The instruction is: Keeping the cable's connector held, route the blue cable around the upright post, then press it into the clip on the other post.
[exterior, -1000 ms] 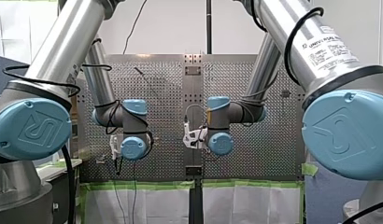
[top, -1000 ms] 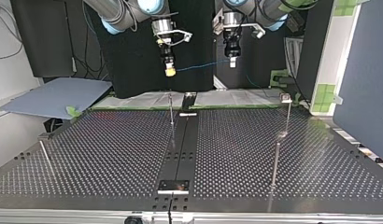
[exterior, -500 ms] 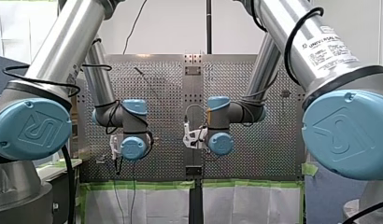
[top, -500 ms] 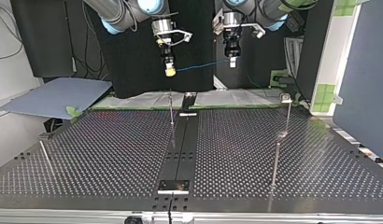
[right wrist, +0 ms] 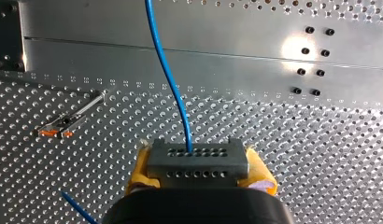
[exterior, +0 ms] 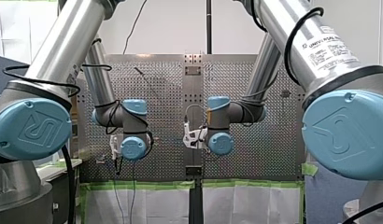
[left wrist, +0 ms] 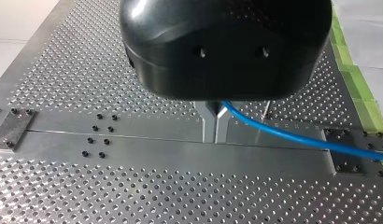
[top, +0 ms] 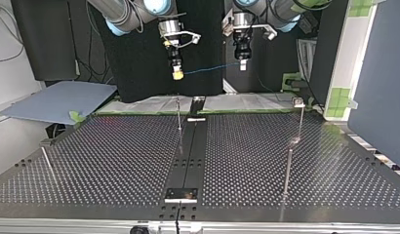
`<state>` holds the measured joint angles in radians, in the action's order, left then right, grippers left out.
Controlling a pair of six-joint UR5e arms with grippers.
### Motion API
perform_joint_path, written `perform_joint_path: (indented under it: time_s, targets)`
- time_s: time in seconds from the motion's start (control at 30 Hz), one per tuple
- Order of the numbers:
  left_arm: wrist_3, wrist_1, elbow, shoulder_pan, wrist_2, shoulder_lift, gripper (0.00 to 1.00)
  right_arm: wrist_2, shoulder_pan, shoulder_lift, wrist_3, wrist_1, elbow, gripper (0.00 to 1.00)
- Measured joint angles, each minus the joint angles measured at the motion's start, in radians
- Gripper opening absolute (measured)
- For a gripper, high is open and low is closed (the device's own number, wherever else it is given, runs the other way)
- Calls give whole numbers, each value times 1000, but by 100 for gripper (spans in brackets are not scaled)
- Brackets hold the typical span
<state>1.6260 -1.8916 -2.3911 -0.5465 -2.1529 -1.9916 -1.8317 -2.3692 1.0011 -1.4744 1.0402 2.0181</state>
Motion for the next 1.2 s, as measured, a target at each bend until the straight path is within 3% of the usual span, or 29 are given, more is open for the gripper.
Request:
perform_joint_path:
  time_s: [0.37,0.73,1.2]
  targets:
    - [-1,-11,-1,0,-5,-11,0,0,-1,-1,1,-1,-1,0]
    - [-2,-79,-2,0,-8,-41,0,2,-9,-81,5,-21,-15,0]
    - [-2,-81,-2,0,-8,-41,0,2,-9,-90,5,-21,-15,0]
